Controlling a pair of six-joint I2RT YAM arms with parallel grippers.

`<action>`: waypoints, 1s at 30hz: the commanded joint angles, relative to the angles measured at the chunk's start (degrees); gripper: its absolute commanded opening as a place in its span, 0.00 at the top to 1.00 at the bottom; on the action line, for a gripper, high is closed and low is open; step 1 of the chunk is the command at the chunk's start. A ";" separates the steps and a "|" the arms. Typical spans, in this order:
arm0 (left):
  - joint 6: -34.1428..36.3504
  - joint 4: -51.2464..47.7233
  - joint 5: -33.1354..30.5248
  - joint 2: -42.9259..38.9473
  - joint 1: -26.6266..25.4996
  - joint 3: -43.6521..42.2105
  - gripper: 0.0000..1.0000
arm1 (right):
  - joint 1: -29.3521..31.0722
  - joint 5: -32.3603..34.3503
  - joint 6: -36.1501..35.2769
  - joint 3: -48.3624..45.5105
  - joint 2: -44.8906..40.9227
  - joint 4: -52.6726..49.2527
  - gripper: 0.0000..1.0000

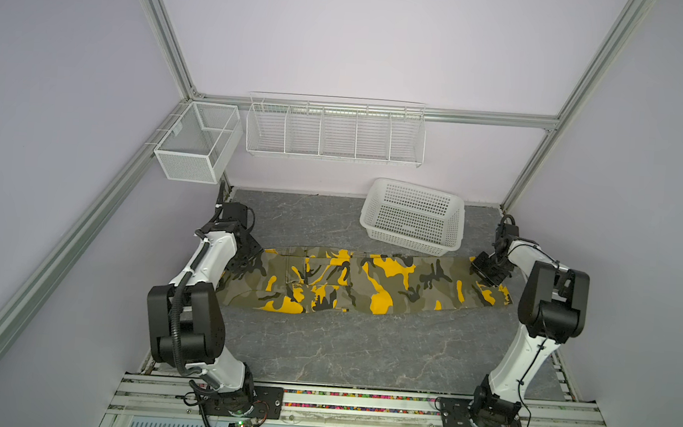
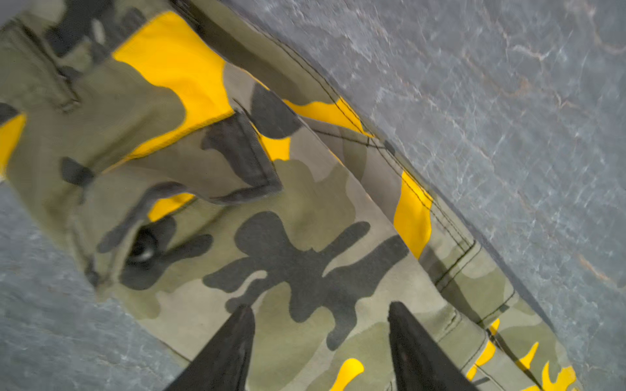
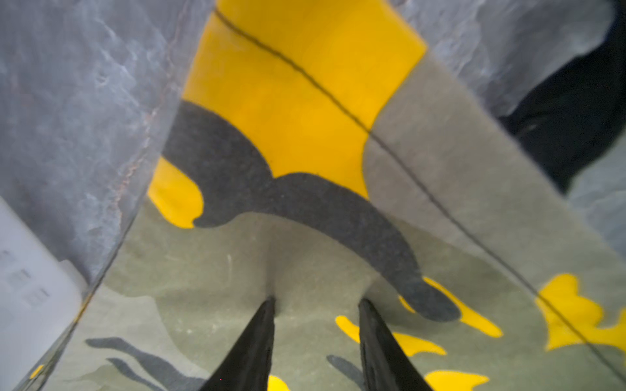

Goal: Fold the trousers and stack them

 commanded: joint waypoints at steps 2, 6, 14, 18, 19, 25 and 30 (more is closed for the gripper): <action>0.43 3.36 1.28 3.08 -2.26 -1.62 0.38 | -1.78 4.08 -0.31 -4.04 0.46 -2.25 0.56; 0.25 3.92 1.34 5.26 -3.78 -3.81 0.40 | -3.70 4.54 -0.18 -6.88 -1.17 -2.44 0.56; -2.24 4.19 2.58 3.83 -7.00 -11.25 0.40 | -8.32 7.47 -0.89 -12.12 -5.50 -3.86 0.57; -4.76 5.02 3.93 1.86 -9.82 -16.14 0.40 | -10.78 8.00 -1.56 -15.41 -7.65 -3.34 0.57; -5.89 5.57 4.64 1.16 -10.58 -17.57 0.40 | -11.18 8.49 -1.69 -16.02 -8.35 -3.28 0.57; -11.88 6.44 7.15 -1.61 -18.31 -21.85 0.40 | -14.48 8.40 -3.13 -17.51 -11.92 -2.86 0.56; -9.80 0.17 3.82 -5.06 -19.13 -18.88 0.39 | -10.74 1.36 -11.30 -14.02 -17.39 -1.86 0.55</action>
